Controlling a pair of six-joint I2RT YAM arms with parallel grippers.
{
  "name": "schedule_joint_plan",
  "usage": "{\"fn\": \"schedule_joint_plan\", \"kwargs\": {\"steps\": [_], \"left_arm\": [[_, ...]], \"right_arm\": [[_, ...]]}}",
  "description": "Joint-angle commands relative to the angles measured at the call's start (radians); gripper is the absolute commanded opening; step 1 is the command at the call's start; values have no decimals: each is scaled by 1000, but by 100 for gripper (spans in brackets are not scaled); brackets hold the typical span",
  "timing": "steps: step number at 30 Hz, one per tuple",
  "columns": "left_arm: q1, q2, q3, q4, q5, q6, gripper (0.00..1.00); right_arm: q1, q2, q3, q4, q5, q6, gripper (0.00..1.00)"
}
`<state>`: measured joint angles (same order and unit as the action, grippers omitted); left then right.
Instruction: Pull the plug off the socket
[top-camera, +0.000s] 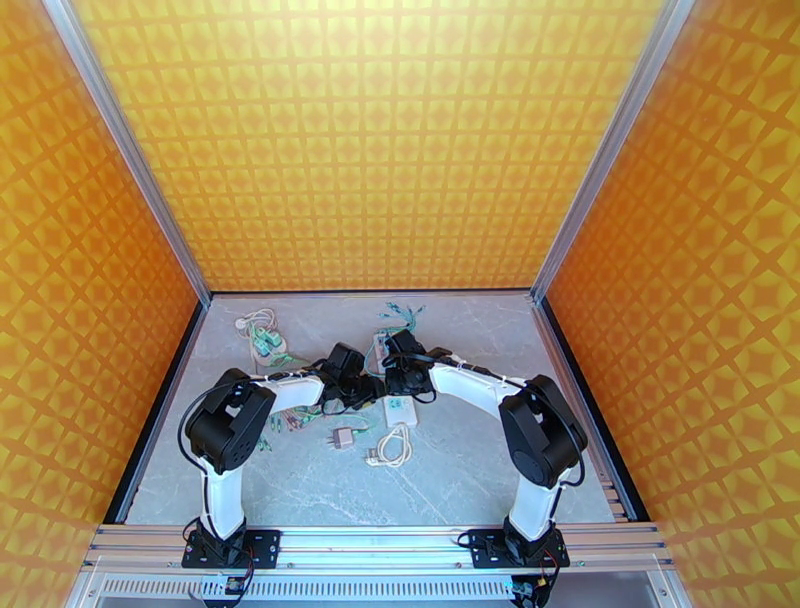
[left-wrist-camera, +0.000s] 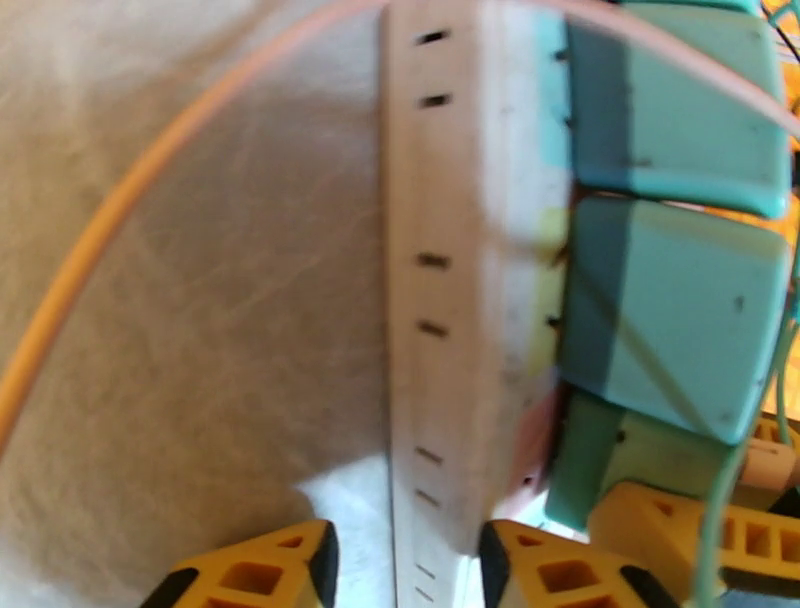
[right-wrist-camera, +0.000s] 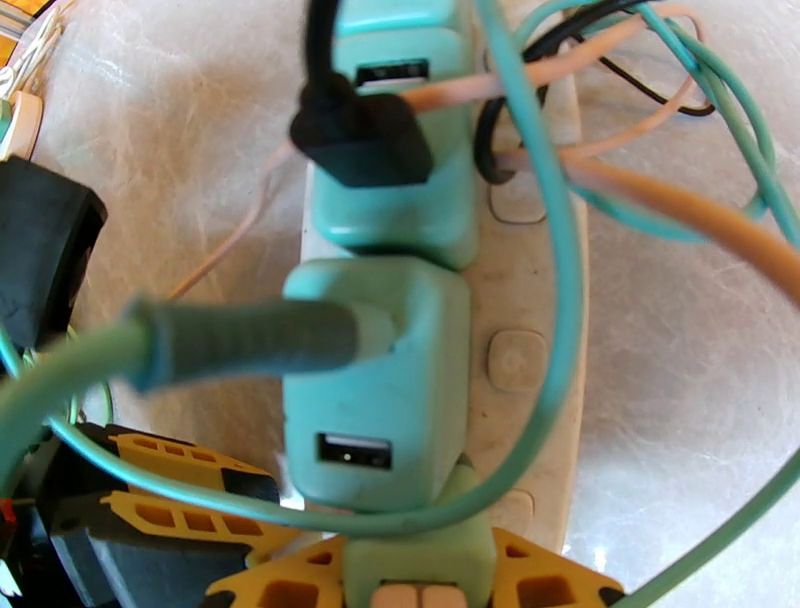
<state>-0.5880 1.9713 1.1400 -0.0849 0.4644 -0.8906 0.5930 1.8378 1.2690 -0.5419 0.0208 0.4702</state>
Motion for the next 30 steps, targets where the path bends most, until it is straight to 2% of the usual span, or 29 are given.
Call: {"fn": "schedule_joint_plan", "kwargs": {"steps": [1, 10, 20, 30], "left_arm": [[-14, 47, 7, -69, -22, 8, 42], [-20, 112, 70, -306, -112, 36, 38], [-20, 143, 98, -378, -122, 48, 36], [-18, 89, 137, -390, -122, 60, 37]], "right_arm": [[10, -48, 7, 41, -48, 11, 15], [10, -78, 18, 13, -30, -7, 14], [-8, -109, 38, -44, 42, -64, 14], [-19, -178, 71, -153, 160, -115, 14]]}}
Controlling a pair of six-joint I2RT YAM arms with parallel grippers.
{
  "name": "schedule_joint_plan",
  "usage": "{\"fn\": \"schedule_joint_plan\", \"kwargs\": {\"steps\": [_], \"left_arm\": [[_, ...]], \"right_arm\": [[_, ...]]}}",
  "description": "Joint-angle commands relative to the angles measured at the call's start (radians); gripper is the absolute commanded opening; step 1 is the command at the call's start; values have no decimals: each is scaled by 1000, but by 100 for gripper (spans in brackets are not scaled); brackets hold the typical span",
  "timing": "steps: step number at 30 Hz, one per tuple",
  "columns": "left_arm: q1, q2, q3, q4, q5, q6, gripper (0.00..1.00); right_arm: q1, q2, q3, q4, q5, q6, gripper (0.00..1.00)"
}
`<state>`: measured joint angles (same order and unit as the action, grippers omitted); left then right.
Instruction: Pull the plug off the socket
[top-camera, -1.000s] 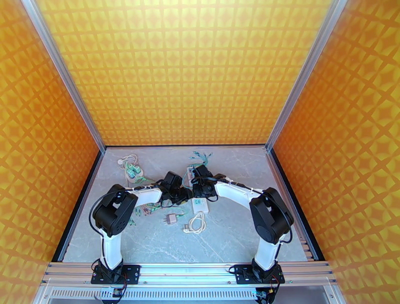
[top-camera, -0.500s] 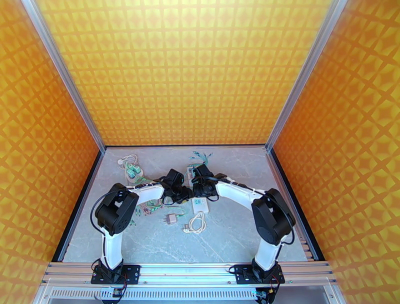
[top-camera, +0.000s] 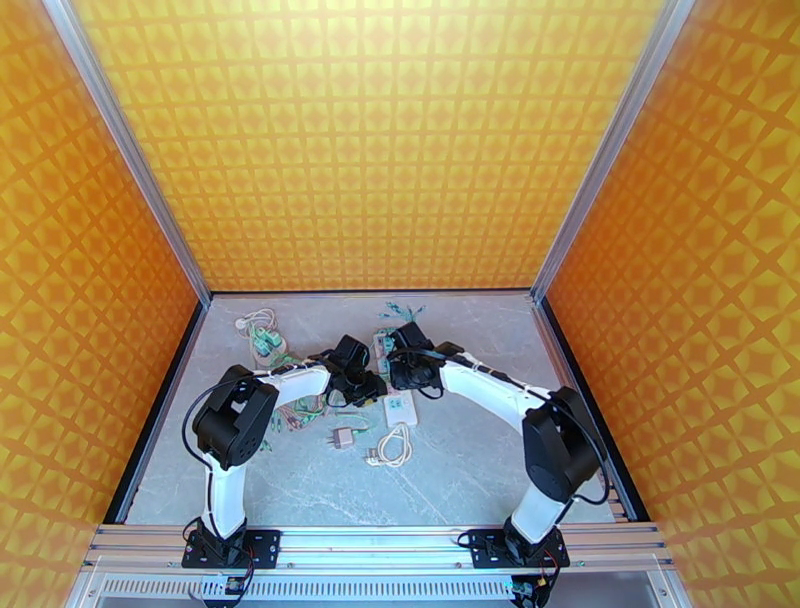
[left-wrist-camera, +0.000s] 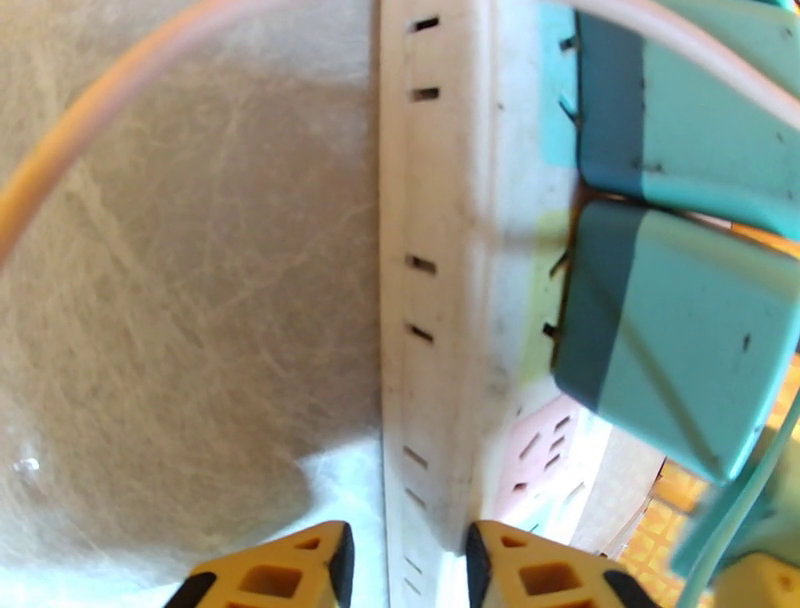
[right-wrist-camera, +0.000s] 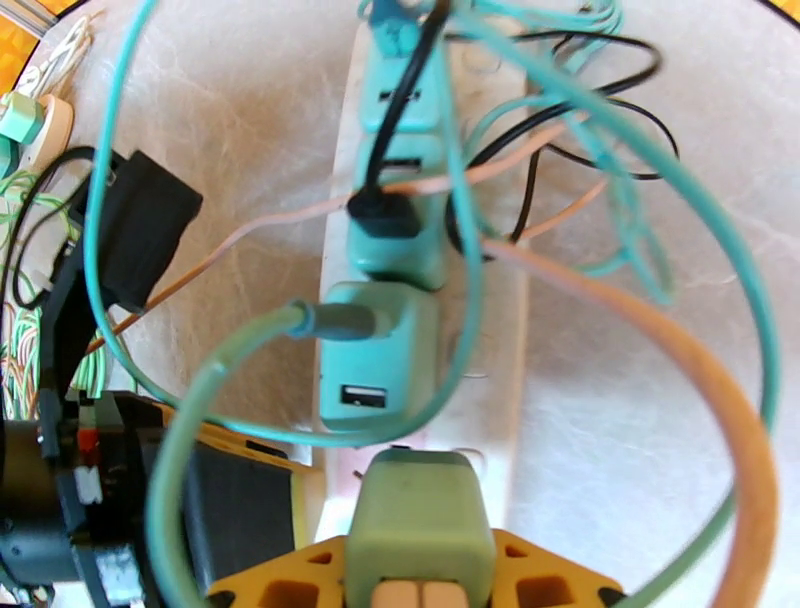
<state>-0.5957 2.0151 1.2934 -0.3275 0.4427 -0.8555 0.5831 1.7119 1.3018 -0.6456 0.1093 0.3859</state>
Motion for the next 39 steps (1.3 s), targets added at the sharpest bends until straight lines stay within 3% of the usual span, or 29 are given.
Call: {"fn": "schedule_joint_plan", "kwargs": {"steps": [1, 18, 29, 39], "left_arm": [[-10, 32, -8, -151, -101, 27, 38], [-8, -223, 79, -178, -100, 86, 61], [-6, -233, 99, -189, -101, 125, 62], [-4, -219, 85, -184, -101, 131, 62]], "right_arm": [[-9, -64, 46, -63, 87, -36, 14], [-72, -187, 181, -190, 287, -125, 14], [-118, -191, 203, -197, 291, -152, 15], [-131, -203, 49, -168, 216, -116, 16]]}}
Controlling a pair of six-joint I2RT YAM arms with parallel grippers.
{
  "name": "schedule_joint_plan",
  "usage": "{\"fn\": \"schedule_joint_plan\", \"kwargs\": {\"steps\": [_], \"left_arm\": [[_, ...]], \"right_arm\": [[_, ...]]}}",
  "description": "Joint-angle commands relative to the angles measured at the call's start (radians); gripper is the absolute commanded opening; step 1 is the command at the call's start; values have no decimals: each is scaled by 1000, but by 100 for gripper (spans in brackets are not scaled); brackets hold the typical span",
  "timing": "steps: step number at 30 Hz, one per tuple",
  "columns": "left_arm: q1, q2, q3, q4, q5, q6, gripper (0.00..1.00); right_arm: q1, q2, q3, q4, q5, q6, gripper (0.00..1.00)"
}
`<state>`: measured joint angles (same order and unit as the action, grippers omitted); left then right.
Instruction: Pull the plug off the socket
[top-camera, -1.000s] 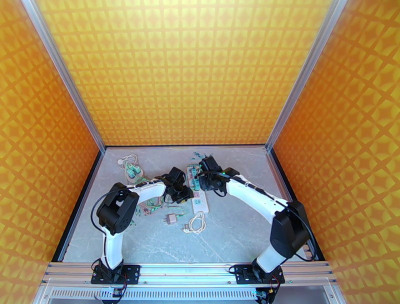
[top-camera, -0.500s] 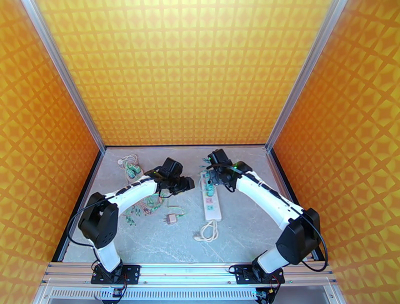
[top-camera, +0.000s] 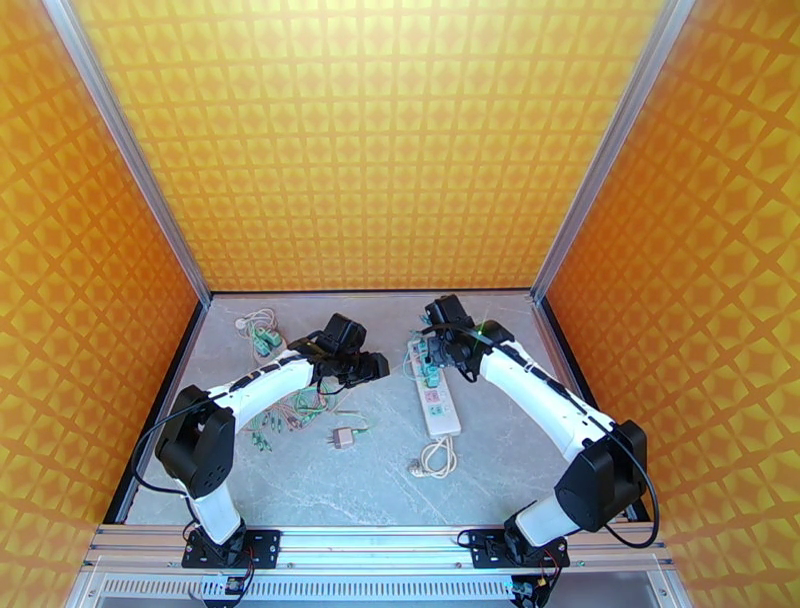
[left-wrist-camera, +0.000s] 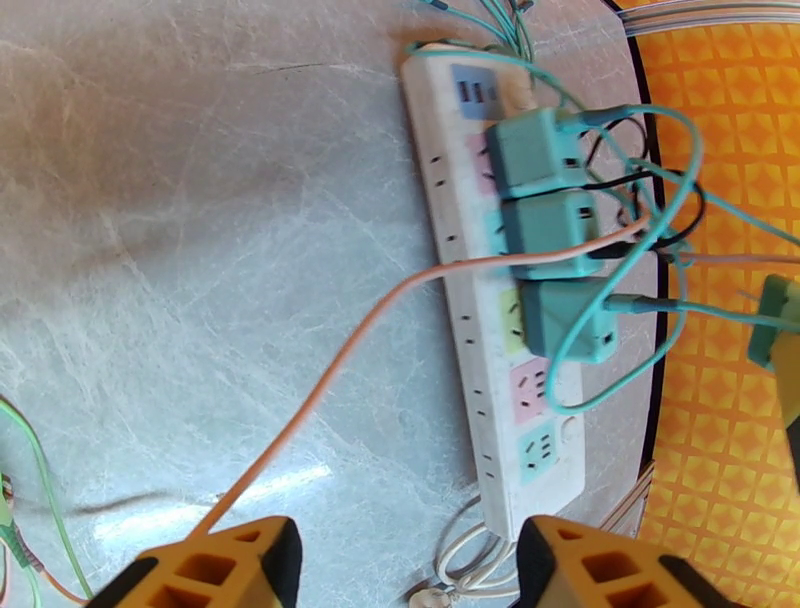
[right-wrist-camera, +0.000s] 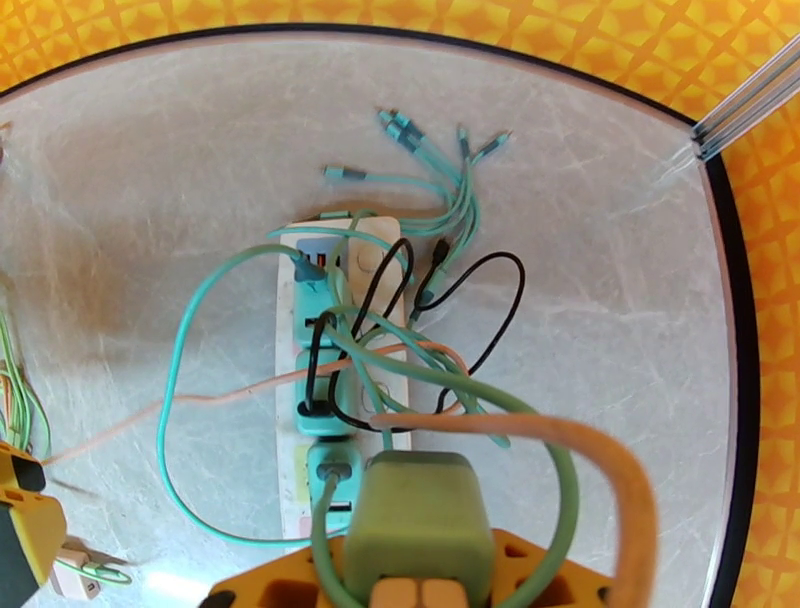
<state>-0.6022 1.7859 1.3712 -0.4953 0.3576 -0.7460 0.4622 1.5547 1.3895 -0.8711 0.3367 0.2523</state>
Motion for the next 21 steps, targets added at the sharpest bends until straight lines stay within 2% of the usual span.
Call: {"fn": "schedule_joint_plan", "kwargs": {"steps": [1, 6, 12, 16, 21], "left_arm": [[2, 10, 8, -16, -16, 21, 62], [2, 12, 4, -16, -15, 22, 62], [1, 13, 2, -16, -16, 23, 62], [2, 15, 4, -19, -15, 25, 62], [2, 13, 1, -20, -16, 27, 62]], "right_arm": [[-13, -48, -63, 58, -10, 18, 16], [-26, -53, -174, 56, 20, 11, 17], [-90, -40, -287, 78, 34, 39, 18], [-124, -6, -318, 90, 41, 35, 24], [-138, 37, -328, 112, 73, 28, 25]]}}
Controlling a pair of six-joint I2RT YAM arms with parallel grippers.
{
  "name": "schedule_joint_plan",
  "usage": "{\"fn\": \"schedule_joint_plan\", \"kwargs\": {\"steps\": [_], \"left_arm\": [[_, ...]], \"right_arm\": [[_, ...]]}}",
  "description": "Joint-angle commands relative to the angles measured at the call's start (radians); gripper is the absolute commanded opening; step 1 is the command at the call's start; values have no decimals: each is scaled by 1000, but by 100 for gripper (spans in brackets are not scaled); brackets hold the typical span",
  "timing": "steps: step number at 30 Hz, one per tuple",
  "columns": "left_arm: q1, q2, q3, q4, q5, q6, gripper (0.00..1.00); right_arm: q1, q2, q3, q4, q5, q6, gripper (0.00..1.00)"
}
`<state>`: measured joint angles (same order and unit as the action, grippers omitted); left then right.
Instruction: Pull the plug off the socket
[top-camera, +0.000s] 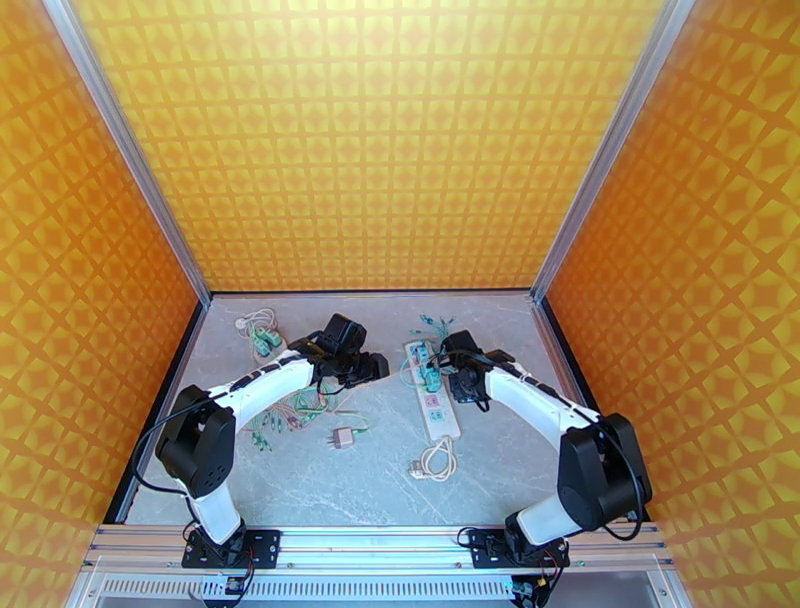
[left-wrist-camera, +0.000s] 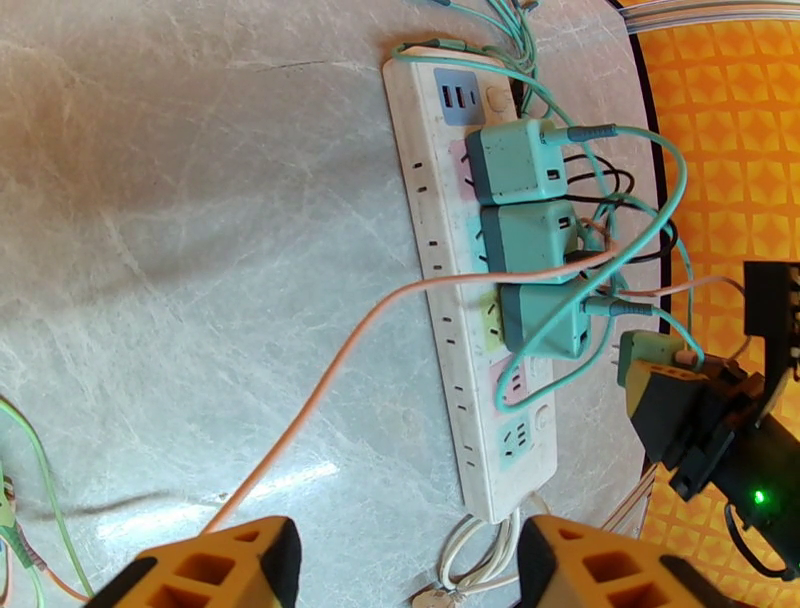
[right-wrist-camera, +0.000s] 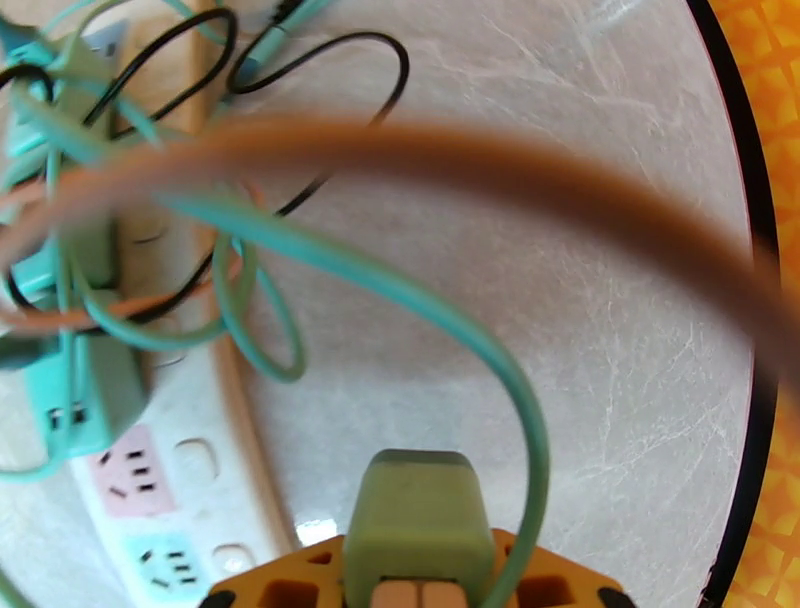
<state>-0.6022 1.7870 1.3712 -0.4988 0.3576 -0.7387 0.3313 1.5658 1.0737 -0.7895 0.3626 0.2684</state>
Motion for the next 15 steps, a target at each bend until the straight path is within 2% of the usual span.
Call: {"fn": "schedule_joint_plan", "kwargs": {"steps": [1, 5, 8, 11, 12, 13, 14, 15], "left_arm": [[2, 10, -2, -17, -16, 19, 62], [1, 5, -9, -17, -15, 21, 63], [3, -1, -14, -17, -15, 21, 63], [2, -7, -17, -20, -16, 27, 63], [1, -10, -21, -21, -15, 28, 63], [2, -13, -23, -21, -16, 30, 63], [2, -16, -25, -22, -16, 31, 63], [2, -18, -27, -23, -16, 32, 62]], "right_arm": [[-6, 37, -11, 34, 57, 10, 26], [-14, 86, -2, 42, 95, 6, 28], [-22, 119, 7, 43, 132, 8, 34], [-40, 146, 21, 28, 163, 15, 36], [-46, 149, 25, 21, 175, 20, 39], [-52, 152, 30, 14, 190, 27, 49], [-56, 153, 33, 4, 207, 32, 55], [-58, 154, 37, -4, 222, 34, 56]]}}
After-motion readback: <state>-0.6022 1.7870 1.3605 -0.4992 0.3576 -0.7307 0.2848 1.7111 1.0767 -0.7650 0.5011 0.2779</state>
